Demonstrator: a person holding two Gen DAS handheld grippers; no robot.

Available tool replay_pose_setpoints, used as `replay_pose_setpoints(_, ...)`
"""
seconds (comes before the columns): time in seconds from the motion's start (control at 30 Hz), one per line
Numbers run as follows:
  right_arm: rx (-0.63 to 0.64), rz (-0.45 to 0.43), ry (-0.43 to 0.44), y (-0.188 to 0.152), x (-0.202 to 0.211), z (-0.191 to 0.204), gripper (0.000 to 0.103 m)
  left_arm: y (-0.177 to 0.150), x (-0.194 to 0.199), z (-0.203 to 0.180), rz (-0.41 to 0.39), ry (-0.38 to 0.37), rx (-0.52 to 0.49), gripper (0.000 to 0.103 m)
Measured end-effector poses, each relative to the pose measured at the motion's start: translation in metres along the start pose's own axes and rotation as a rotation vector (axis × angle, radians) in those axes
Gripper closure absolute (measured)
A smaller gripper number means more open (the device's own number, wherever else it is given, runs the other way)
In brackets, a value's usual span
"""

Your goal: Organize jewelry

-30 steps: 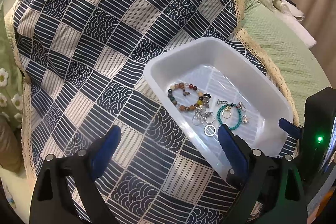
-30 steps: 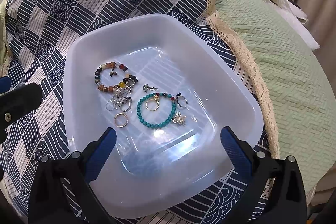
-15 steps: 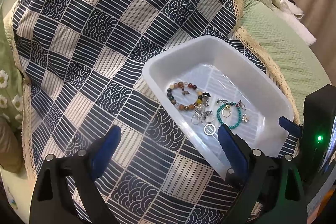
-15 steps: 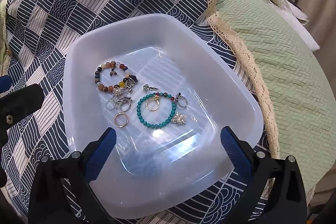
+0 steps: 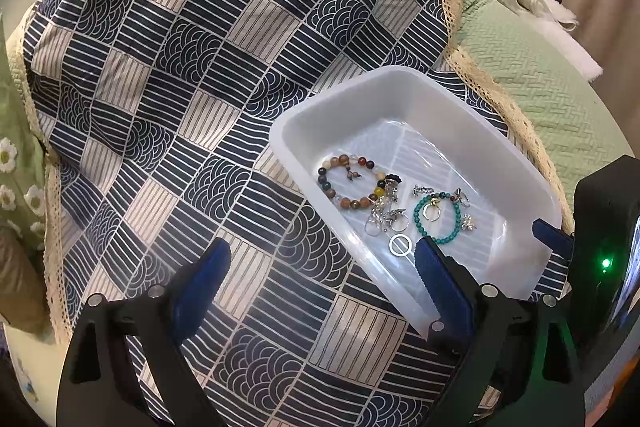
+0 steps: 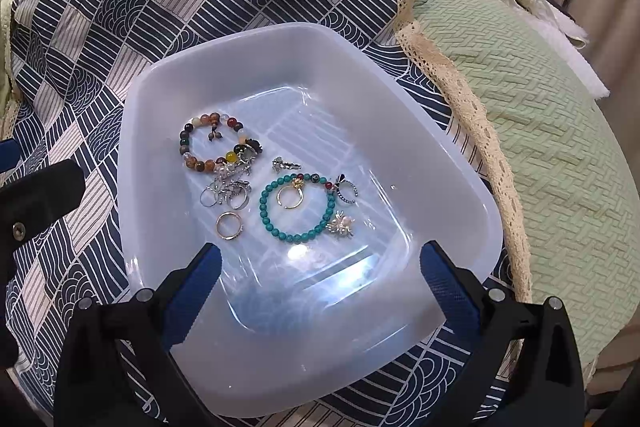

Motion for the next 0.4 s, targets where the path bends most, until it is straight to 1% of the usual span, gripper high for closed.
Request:
replay_pose_setpoints(0.13,0.004,0.0,0.001,-0.0009,-0.0007,0.0001,0.005,0.0007,0.0001,-0.0014,-0.011,0.029,-0.004,0.014)
replay_pose_setpoints(0.3,0.004,0.0,0.0,-0.001,-0.0007,0.0002,0.005,0.0011,0.0008,-0.0041,-0.004,0.006,-0.018,0.014)
replay_pose_setpoints(0.4,0.008,0.001,0.0,-0.0012,-0.001,0.0006,0.005,0.0007,0.0001,-0.005,-0.002,0.007,-0.024,0.014)
Point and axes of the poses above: each gripper's, at about its wrist camera, not at the fingertips, and x roughly against the way its jaws point, z to its left, y to its top, the point moved 1 cm from there along -x, roughly the way its jaws point, and after that the axes turned 3 degrees about -y, right-handed, at the moved point
